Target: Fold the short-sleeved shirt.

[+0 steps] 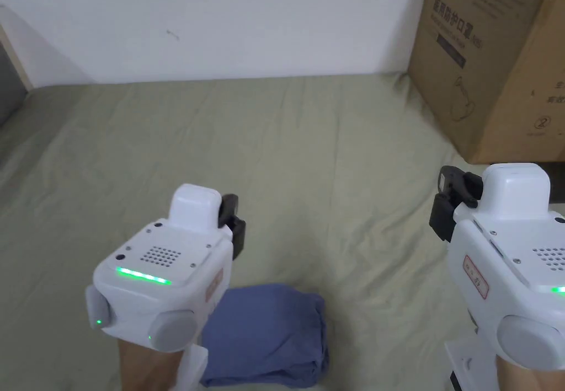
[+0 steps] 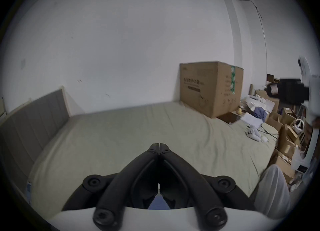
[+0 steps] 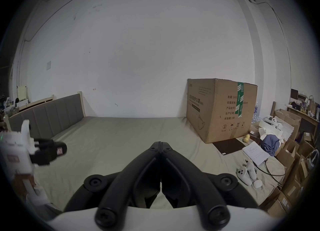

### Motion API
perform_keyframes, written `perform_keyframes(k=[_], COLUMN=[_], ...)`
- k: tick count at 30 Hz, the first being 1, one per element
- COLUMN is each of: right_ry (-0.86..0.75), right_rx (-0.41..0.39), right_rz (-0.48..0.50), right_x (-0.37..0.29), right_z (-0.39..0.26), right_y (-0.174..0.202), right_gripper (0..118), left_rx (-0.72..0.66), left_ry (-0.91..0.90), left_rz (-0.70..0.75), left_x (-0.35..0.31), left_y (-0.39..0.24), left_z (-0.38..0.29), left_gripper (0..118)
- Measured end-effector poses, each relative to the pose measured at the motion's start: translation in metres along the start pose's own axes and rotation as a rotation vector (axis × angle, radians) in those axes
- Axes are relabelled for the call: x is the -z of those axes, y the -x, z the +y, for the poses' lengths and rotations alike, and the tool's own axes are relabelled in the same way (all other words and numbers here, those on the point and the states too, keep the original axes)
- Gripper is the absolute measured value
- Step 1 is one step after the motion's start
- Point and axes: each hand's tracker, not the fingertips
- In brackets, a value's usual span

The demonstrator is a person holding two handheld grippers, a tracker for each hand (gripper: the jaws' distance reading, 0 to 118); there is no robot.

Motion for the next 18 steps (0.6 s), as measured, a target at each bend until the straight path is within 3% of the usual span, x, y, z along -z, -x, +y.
perform_keyframes(k=[8,18], right_ry=[-0.054,-0.085], right_rx=[-0.02,-0.036], right_rz=[0.036,0.049], right_x=[-0.006,-0.018], right_z=[0.007,0.011], right_y=[0.025,0.055], right_gripper=[0,0], left_rx=[0.033,-0.027], left_ry=[-0.127,-0.154], left_rz=[0.168,0.252], left_x=[-0.036,-0.06], left_y=[0.046,0.079], left_z=[0.023,0.012], left_gripper=[0,0])
